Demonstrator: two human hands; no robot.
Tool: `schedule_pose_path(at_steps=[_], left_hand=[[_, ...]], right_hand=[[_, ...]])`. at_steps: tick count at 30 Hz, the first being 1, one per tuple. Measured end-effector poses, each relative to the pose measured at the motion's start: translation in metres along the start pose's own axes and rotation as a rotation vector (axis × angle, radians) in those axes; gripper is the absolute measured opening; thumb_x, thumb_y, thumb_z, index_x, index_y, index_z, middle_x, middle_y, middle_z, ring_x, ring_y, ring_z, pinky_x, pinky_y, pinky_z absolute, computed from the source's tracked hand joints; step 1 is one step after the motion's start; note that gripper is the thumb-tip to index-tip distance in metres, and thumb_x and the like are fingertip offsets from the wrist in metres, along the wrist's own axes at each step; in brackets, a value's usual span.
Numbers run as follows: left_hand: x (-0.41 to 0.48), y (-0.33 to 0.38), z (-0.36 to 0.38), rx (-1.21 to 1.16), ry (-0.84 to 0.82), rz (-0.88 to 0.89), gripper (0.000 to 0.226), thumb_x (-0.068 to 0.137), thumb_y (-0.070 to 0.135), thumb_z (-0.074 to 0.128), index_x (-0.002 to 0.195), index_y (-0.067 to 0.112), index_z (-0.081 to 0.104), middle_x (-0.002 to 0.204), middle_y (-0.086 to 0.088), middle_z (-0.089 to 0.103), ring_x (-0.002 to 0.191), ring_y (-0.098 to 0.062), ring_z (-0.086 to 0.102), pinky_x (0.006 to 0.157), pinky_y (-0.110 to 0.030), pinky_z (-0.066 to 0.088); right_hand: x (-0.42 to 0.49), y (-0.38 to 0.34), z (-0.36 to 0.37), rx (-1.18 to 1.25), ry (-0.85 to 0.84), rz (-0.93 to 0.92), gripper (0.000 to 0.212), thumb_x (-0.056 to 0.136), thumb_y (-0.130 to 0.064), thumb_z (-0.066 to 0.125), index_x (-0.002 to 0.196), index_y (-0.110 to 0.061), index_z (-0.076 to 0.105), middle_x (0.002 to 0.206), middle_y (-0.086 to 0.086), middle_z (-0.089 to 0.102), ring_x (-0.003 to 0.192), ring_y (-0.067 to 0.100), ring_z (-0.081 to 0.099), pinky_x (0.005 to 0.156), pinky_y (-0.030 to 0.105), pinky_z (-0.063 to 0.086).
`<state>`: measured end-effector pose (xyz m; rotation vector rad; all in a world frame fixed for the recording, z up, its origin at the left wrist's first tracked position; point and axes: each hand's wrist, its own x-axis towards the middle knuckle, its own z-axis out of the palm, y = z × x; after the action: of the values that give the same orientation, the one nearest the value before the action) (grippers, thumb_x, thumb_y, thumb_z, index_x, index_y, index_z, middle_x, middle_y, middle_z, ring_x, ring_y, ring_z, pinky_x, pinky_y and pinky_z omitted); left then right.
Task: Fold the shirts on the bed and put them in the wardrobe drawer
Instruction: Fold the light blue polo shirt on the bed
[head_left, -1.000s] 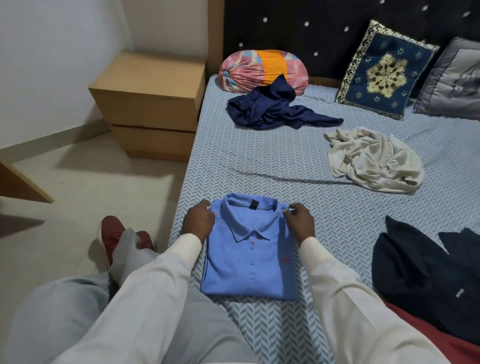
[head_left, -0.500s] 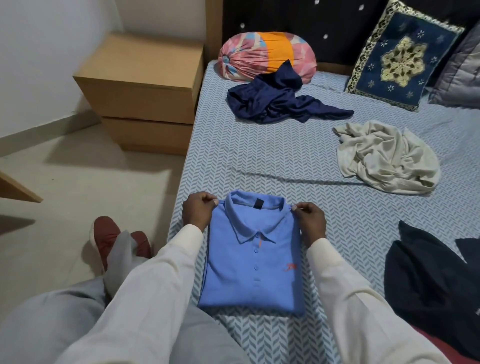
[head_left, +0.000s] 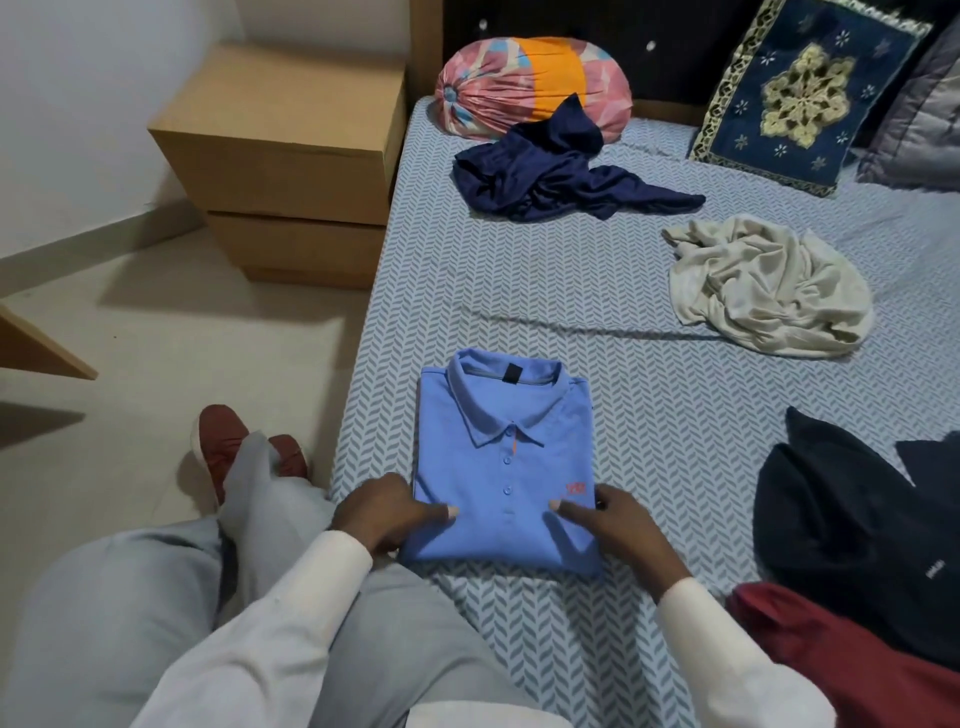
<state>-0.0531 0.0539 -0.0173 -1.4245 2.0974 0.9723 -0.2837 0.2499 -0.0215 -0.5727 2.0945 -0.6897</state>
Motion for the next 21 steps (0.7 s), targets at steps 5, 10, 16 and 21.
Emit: schedule_pose_path(at_steps=[5,10,16,21], left_hand=[[-0.019,0.006,0.003,0.208,0.059,0.012,0.053,0.081,0.046,0.070,0.118,0.012,0.053,0.125,-0.010,0.058,0.112,-0.027,0.057,0.080,-0.030,0.042],[-0.038,0.011,0.014,0.181,0.318,0.078,0.047,0.088,0.024,0.059,0.127,0.010,0.036,0.124,-0.015,0.053,0.109,-0.035,0.059,0.084,-0.039,0.047],[-0.051,0.045,0.042,0.039,0.245,0.450,0.040,0.093,0.027,0.057,0.126,0.018,0.037,0.121,-0.012,0.050,0.092,-0.038,0.061,0.073,-0.042,0.049],[-0.029,0.031,0.035,0.102,0.163,0.164,0.055,0.088,0.046,0.062,0.121,0.006,0.042,0.121,-0.020,0.057,0.110,-0.037,0.058,0.086,-0.040,0.047]], right_hand=[[-0.021,0.017,0.004,-0.019,0.013,-0.048,0.034,0.066,-0.024,0.087,0.090,-0.012,0.067,0.077,0.000,0.070,0.068,0.018,0.067,0.056,0.029,0.051],[-0.026,0.011,0.013,-0.337,0.283,-0.112,0.051,0.065,-0.037,0.082,0.103,-0.021,0.052,0.095,0.002,0.061,0.091,0.026,0.060,0.072,0.037,0.049],[-0.031,-0.023,0.070,-0.373,0.315,-0.636,0.027,0.090,-0.033,0.061,0.113,-0.021,0.057,0.091,0.003,0.054,0.084,0.020,0.049,0.072,0.035,0.040],[-0.006,-0.006,0.060,-0.295,0.264,-0.403,0.009,0.084,-0.019,0.065,0.083,-0.014,0.058,0.081,0.007,0.063,0.084,0.030,0.059,0.083,0.042,0.046]])
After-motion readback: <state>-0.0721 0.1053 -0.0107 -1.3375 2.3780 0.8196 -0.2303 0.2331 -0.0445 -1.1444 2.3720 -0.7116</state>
